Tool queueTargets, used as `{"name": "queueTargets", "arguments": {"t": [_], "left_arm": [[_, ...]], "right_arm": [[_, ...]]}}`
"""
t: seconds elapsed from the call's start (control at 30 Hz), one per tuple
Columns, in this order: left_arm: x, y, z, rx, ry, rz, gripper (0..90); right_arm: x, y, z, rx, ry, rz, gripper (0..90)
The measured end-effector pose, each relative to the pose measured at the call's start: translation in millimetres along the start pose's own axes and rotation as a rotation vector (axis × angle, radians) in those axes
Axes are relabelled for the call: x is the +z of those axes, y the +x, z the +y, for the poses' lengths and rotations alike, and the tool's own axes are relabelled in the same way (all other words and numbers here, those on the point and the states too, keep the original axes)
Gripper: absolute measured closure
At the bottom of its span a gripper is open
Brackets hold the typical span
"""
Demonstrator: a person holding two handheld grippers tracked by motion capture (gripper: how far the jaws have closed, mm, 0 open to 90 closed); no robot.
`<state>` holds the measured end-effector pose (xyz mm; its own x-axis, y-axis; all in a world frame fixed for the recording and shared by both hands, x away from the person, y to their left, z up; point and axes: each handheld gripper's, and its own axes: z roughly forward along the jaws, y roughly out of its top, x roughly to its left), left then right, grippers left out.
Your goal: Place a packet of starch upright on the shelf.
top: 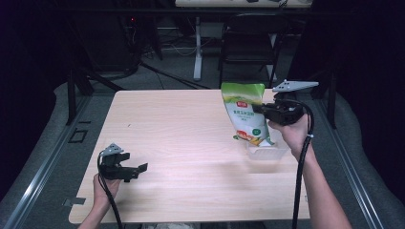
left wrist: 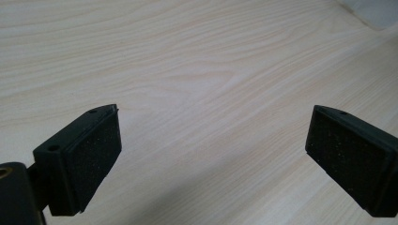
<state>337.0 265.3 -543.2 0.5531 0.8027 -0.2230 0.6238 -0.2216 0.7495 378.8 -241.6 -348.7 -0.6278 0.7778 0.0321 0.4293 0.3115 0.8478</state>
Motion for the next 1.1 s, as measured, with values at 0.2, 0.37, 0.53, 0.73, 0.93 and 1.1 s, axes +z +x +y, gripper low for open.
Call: {"name": "queueTargets", "arguments": {"t": [0.2,0.37,0.53,0.73,0.93,1.1], "left_arm": [[-0.5,-0.5,-0.2,-0.001,0.0,-0.001,3.8],[0.1,0.8,-0.5,-0.006,0.0,0.002,3.8],[-0.7,-0.3,-0.2,0.0,-0.001,0.0,3.8],[0.0,0.8,-0.2,-0.005,0.0,0.001,3.8],[-0.5,0.4,-0.2,-0.001,-0.002,0.002,3.8],[-0.4,0.2,-0.2,-0.001,-0.002,0.003,3.8]], "right_arm": [[-0.5,-8.8,-1.5,0.001,0.01,-0.012,89.5],[-0.1,-14.8,-4.0,0.007,0.026,-0.019,89.5],[-0.7,-21.2,-6.3,0.009,0.028,-0.021,89.5],[-0.1,-28.9,-9.5,0.015,0.038,-0.032,89.5],[1.4,-36.0,-13.7,0.017,0.053,-0.04,89.5],[3.9,-41.1,-17.5,0.029,0.063,-0.038,89.5]]}}
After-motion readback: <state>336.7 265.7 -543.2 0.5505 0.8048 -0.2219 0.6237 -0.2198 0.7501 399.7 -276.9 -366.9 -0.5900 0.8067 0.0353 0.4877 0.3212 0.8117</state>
